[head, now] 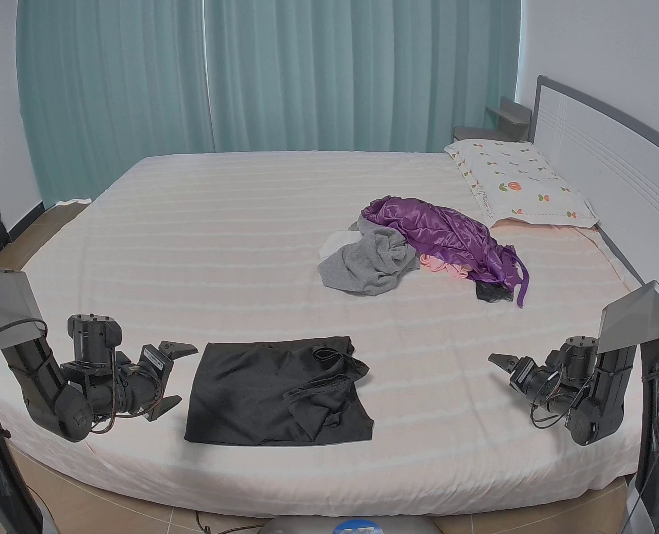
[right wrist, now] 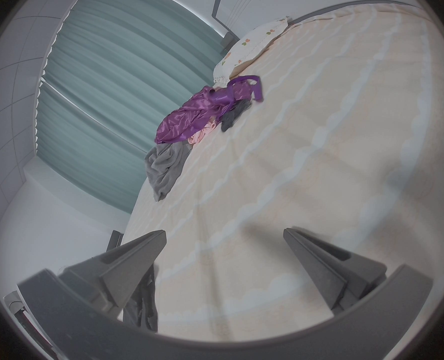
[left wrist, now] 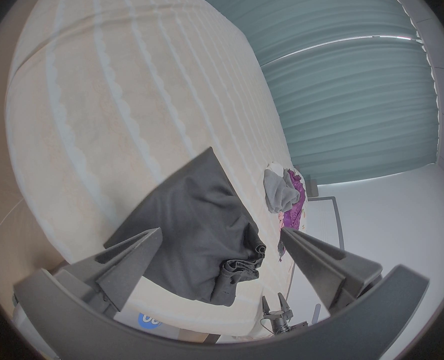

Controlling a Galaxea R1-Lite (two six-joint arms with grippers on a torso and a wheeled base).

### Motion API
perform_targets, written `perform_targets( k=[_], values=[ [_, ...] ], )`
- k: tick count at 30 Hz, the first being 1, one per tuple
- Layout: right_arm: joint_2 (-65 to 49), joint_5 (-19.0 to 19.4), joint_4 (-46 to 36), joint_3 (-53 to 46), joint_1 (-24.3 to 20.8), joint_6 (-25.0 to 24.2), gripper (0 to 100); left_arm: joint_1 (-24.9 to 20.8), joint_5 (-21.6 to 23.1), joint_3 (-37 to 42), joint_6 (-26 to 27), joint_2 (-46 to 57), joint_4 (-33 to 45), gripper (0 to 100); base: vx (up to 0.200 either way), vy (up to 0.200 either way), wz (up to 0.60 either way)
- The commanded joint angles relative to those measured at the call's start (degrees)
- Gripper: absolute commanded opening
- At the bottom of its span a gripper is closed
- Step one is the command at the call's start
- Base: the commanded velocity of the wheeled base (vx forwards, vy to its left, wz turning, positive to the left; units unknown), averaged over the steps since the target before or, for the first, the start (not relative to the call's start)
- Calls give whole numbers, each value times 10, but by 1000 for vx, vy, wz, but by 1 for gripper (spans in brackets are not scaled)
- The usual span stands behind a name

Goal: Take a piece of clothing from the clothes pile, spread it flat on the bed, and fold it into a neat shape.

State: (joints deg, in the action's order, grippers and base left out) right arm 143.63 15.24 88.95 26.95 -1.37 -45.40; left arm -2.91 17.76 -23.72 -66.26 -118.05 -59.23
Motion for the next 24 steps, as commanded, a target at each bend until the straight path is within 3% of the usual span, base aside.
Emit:
perform_targets(
  k=[1, 8, 12, 14, 15, 17, 22, 24],
  values=[
    [-14, 0, 9, -8, -7, 0, 100, 0, 0, 5, 0, 0, -1, 100, 0, 200, 0],
    [-77, -24, 9, -44, -50, 5, 100, -1, 1, -2, 1, -4, -1, 100, 0, 200, 0],
    [-112, -83, 3, -52, -145, 15, 100, -1, 1, -2, 1, -4, -1, 100, 0, 200, 0],
    [-115, -86, -4, -49, -161, 18, 100, -1, 1, -2, 1, -4, -1, 100, 0, 200, 0],
    [-128, -91, -43, -38, -203, 33, 100, -1, 0, -2, 1, -5, -1, 100, 0, 200, 0],
    [-138, -96, -102, -15, -236, 58, 100, -2, 0, -2, 3, -5, -1, 100, 0, 200, 0],
    [-140, -151, -248, 80, -283, 108, 100, -2, 1, 1, 4, -4, -2, 100, 0, 40, 0],
    [-140, -151, -248, 80, -283, 108, 100, -2, 1, 1, 4, -4, -2, 100, 0, 0, 0]
  ],
)
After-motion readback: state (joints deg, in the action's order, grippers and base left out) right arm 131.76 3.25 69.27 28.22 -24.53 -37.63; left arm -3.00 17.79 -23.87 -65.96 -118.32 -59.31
